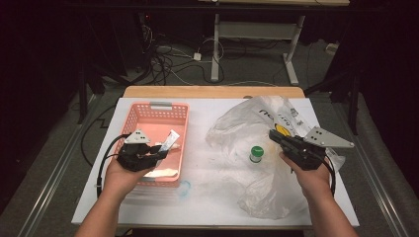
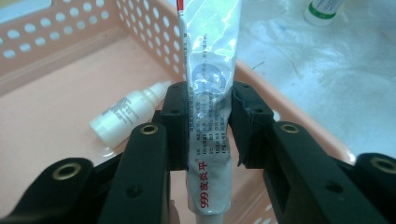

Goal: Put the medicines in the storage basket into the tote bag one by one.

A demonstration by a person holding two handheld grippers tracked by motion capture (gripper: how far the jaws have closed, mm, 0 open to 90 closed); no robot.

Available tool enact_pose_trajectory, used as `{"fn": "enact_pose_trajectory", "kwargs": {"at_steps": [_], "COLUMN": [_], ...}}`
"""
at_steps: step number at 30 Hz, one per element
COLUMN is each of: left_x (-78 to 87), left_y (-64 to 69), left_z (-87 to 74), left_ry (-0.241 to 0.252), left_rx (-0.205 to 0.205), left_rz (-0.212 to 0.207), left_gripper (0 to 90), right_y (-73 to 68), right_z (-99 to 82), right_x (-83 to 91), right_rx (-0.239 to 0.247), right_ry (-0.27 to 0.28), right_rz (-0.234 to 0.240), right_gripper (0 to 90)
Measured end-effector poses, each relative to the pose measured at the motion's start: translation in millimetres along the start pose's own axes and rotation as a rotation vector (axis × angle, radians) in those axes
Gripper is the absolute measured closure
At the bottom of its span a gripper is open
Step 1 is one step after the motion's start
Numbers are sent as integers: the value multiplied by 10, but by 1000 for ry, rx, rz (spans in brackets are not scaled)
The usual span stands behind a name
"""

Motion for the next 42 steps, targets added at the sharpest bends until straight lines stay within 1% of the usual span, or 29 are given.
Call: {"fn": "enact_pose_trajectory", "kwargs": {"at_steps": [3, 7, 11, 14, 21, 24, 29, 31, 40, 42], "left_x": [22, 4, -25, -21, -69, -133, -260, -302, -464, -498], "left_y": [72, 137, 212, 277, 485, 574, 690, 744, 983, 1038], "left_z": [58, 148, 220, 285, 432, 482, 544, 564, 605, 612], "left_ry": [35, 63, 80, 106, 144, 135, 126, 122, 100, 98], "left_rx": [-8, -15, -25, -30, -59, -79, -97, -103, -147, -153], "left_rz": [-7, -28, -43, -59, -102, -126, -150, -166, -204, -210], "left_gripper": [677, 678, 677, 677, 677, 677, 677, 677, 678, 677], "right_y": [-3, -9, -9, -12, -12, -13, -9, -9, -20, -24], "right_z": [-3, 3, 2, 5, 9, 12, 12, 11, 6, 10], "right_x": [0, -2, 3, 4, 3, 6, 11, 11, -3, 3], "right_rx": [3, 2, 3, 7, 8, 9, 5, 1, 0, 9], "right_ry": [-3, -1, 1, 2, 3, 4, 3, 4, 1, 1], "right_rz": [3, 5, 4, 5, 6, 6, 5, 6, 16, 16], "right_gripper": [900, 900, 900, 900, 900, 900, 900, 900, 900, 900]}}
Point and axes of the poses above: each handheld gripper's, and its own axes: x roughly backward along the jaws, z roughly out of its top, y roughly to its right, the point moved 6 cm from there along -x, roughly forward along the jaws, and after that the axes turned 3 degrees about -x, right-handed, at the moved point
